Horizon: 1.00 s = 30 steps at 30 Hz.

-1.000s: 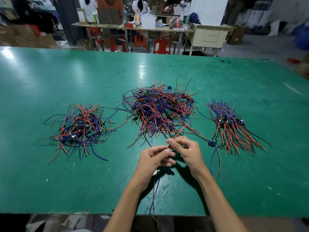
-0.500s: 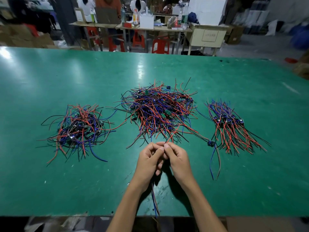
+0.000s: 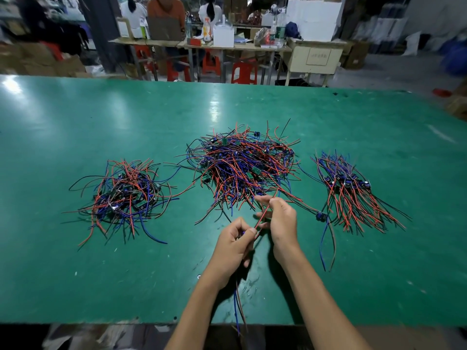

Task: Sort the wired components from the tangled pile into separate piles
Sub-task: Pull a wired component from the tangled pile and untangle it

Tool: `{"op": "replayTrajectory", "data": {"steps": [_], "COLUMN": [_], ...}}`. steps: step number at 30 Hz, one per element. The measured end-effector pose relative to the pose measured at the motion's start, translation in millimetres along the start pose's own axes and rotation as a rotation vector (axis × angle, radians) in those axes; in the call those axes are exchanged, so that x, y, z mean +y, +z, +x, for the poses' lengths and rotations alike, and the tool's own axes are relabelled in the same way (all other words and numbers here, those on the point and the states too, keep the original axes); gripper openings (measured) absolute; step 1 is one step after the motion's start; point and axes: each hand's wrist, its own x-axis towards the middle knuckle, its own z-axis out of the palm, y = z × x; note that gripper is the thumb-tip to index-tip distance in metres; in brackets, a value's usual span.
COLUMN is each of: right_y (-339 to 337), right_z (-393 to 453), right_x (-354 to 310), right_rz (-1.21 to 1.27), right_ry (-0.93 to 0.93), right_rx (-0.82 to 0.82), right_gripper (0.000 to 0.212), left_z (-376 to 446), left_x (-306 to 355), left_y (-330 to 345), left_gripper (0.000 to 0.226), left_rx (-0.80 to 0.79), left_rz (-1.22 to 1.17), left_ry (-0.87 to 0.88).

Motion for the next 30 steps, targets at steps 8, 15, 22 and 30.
{"op": "replayTrajectory", "data": {"steps": [8, 15, 22, 30], "right_y": [10.4, -9.3, -22.5, -23.4], "right_z": [7.0, 9.8, -15.8, -15.9], "right_x": [5.6, 11.4, 27.7, 32.1], "right_rz": [-0.215, -0.170, -0.393, -0.595], "right_ry": [-0.301, -0.263, -0.354, -0.443], "right_rx": [0.351, 0.107, -0.219, -0.228], "right_gripper": [0.032, 0.031, 0.033, 0.018], "left_z": [-1.9, -4.2, 1.1, 2.0], "left_x": [5.4, 13.5, 18.1, 17.5], "left_y": [0.5, -7.4, -20.2, -28.9], "left_gripper": [0.025, 0.009, 0.018, 0.018], "left_rx": [-0.041, -0.034, 0.184, 0.196], "left_rz": [-0.004, -0.211, -0.708, -0.973], "left_ry": [-0.049, -0.091, -0.211, -0.207]}}
